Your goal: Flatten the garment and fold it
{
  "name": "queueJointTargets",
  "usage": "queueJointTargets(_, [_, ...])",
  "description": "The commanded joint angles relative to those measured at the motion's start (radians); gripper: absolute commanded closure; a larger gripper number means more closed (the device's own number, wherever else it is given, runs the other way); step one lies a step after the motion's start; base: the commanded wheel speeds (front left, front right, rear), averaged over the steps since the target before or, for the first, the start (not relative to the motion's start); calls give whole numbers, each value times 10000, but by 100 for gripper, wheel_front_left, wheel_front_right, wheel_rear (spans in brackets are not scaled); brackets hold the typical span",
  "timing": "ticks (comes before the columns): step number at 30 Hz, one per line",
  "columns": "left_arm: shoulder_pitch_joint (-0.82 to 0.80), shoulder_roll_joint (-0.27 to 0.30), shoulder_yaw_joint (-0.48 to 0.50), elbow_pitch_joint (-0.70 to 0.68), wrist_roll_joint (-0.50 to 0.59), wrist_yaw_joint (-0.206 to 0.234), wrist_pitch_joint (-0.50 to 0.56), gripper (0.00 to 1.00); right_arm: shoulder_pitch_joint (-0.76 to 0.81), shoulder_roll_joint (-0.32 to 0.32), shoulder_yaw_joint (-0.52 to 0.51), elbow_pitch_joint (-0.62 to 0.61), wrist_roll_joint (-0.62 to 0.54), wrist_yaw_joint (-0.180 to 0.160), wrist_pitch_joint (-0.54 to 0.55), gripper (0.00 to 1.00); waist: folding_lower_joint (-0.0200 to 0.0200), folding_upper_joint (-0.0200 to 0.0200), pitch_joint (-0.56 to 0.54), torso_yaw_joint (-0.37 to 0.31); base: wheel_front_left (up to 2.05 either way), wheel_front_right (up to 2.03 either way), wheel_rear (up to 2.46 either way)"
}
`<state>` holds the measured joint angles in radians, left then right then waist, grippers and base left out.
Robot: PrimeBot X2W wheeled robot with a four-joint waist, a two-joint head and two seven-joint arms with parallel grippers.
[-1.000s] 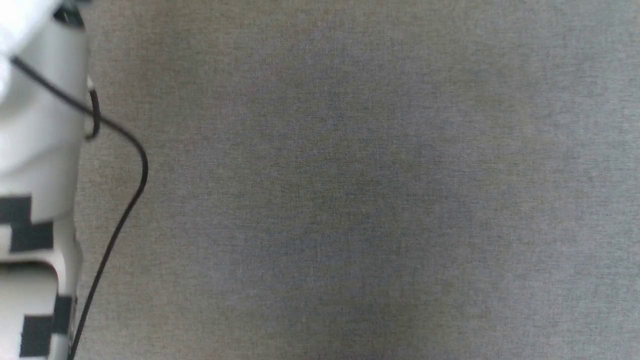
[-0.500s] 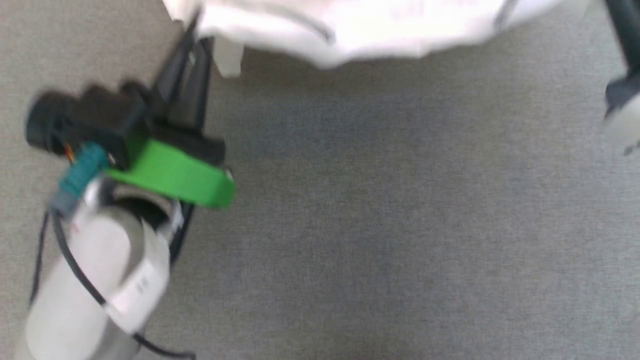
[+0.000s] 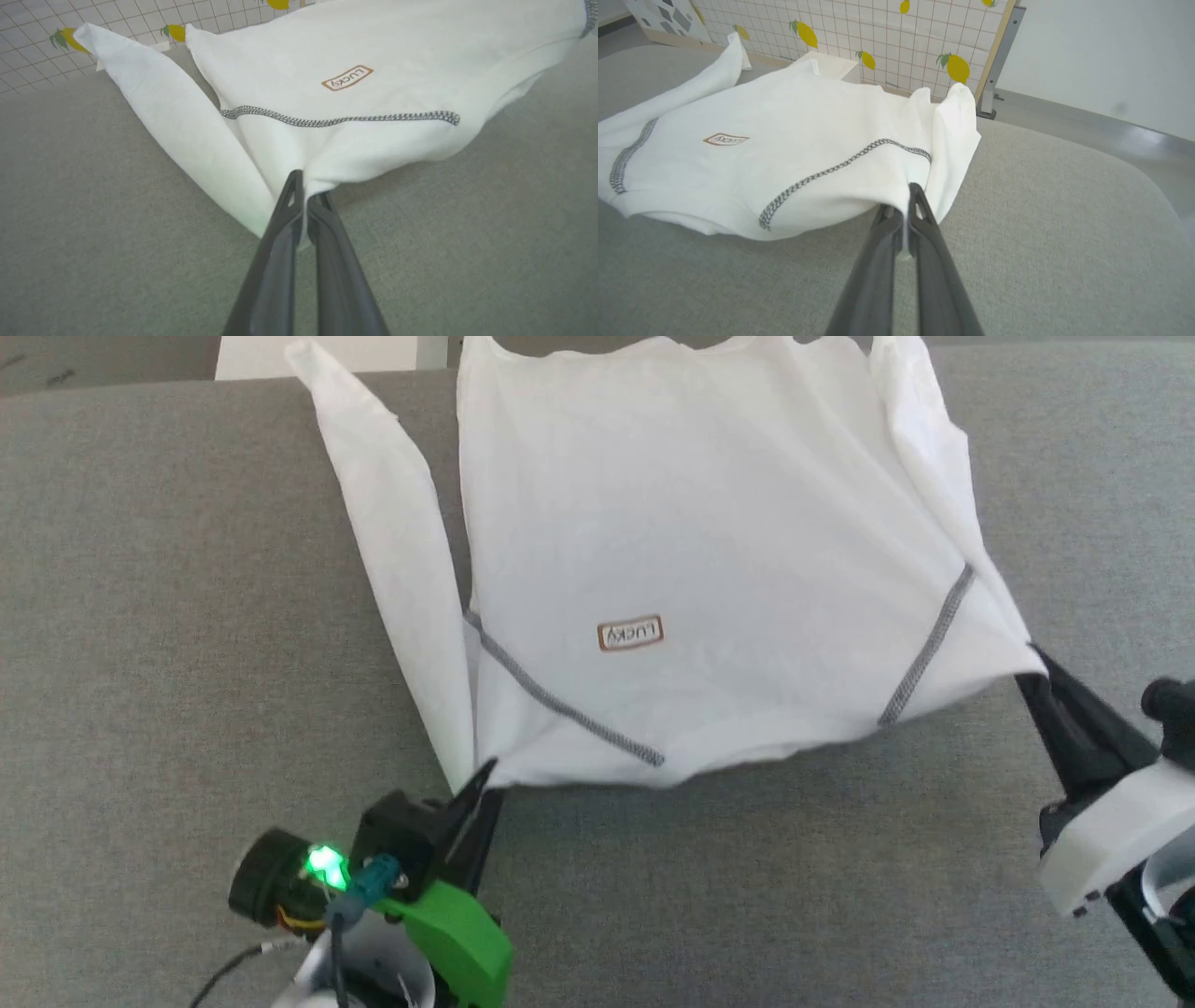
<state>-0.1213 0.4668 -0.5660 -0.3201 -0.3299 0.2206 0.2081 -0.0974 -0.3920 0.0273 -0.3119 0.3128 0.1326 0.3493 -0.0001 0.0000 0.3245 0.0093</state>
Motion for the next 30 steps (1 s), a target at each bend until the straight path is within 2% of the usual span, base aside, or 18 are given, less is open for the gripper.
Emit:
queueJointTargets(1, [364, 105, -121, 108, -102, -77, 140, 100, 416, 97, -64, 40, -53, -19, -3, 100, 1, 0, -429, -80, 0, 0, 0])
queueJointTargets(14, [1796, 392, -1137, 1228, -1273, -803, 1374, 100, 3449, 56, 627, 941, -399, -19, 934, 100, 1, 0, -1233, -196, 0, 0, 0])
queueJointTargets(24, [2346, 357, -1459, 2131, -2002, -1096, 1835, 100, 4179, -106, 976, 1719, -344, -19, 1531, 100, 1, 0, -1418, -203, 0, 0, 0])
queueJointTargets(30, [2641, 466, -1451, 2178, -2412, -1075, 2184, 100, 4369, -283, 1094, 1752, -128, -19, 2163, 100, 1, 0, -1639, -184, 0, 0, 0])
